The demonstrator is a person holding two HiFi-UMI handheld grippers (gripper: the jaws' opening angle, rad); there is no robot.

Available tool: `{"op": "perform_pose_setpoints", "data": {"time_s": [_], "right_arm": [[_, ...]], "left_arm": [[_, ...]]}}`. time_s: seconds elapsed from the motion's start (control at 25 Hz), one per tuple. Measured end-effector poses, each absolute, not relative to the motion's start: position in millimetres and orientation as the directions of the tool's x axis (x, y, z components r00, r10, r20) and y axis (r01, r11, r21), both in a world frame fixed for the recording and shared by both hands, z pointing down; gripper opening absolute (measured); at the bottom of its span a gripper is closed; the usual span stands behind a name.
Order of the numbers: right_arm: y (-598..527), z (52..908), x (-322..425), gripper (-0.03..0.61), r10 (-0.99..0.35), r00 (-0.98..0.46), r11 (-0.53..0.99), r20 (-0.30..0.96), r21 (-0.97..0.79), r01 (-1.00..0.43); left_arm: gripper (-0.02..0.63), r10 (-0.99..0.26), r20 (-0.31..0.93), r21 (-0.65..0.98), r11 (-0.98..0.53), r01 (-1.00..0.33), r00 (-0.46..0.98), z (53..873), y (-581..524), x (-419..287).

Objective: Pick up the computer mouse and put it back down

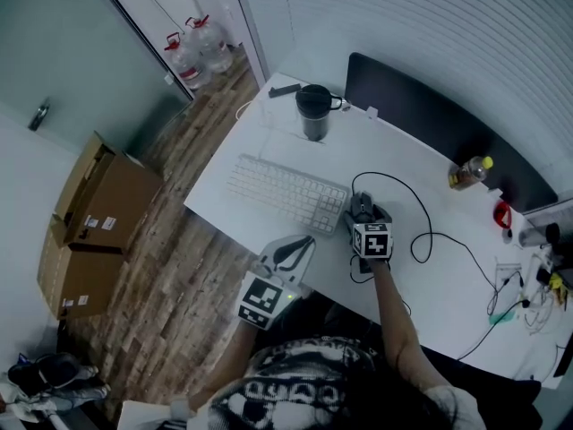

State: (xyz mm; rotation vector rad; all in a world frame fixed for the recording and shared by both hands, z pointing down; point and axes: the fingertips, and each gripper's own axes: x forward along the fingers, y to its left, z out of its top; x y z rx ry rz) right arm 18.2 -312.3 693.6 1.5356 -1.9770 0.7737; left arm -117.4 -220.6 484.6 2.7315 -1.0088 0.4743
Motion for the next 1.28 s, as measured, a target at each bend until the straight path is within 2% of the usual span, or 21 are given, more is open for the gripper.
{"op": "perform_pose_setpoints", "data": {"time_s": [0.04, 0.12, 0.44, 0.68, 0.92, 1.28], "right_arm": [[-309, 689, 21, 0.366, -0.688, -0.231, 0.186, 0.688, -0.140, -0.973], [-299, 678, 28, 0.370, -0.709, -0.236, 0.175, 0.664, -0.159, -0.972], [-221, 637, 51, 0.300, -0.749, -0.250, 0.187, 0.613, -0.167, -0.968], [-169, 609, 67, 0.255, -0.783, -0.219, 0.112, 0.582, -0.215, -0.970], [-139, 595, 75, 0.241, -0.797, -0.204, 0.091, 0.568, -0.221, -0.971], [-86, 569, 97, 0.222, -0.837, -0.174, 0.066, 0.518, -0.220, -0.973]], "left_arm": [[0.014, -0.591, 0.356, 0.067, -0.756, -0.651, 0.724, 484, -220, -116], [0.014, -0.578, 0.351, 0.070, -0.769, -0.636, 0.737, 483, -219, -112], [0.014, -0.456, 0.364, 0.122, -0.841, -0.527, 0.812, 504, -211, -76], [0.014, -0.356, 0.355, 0.152, -0.890, -0.429, 0.864, 510, -196, -35], [0.014, -0.294, 0.370, 0.171, -0.911, -0.376, 0.881, 520, -181, -8], [0.014, -0.265, 0.390, 0.158, -0.924, -0.348, 0.882, 520, -138, 20]]}}
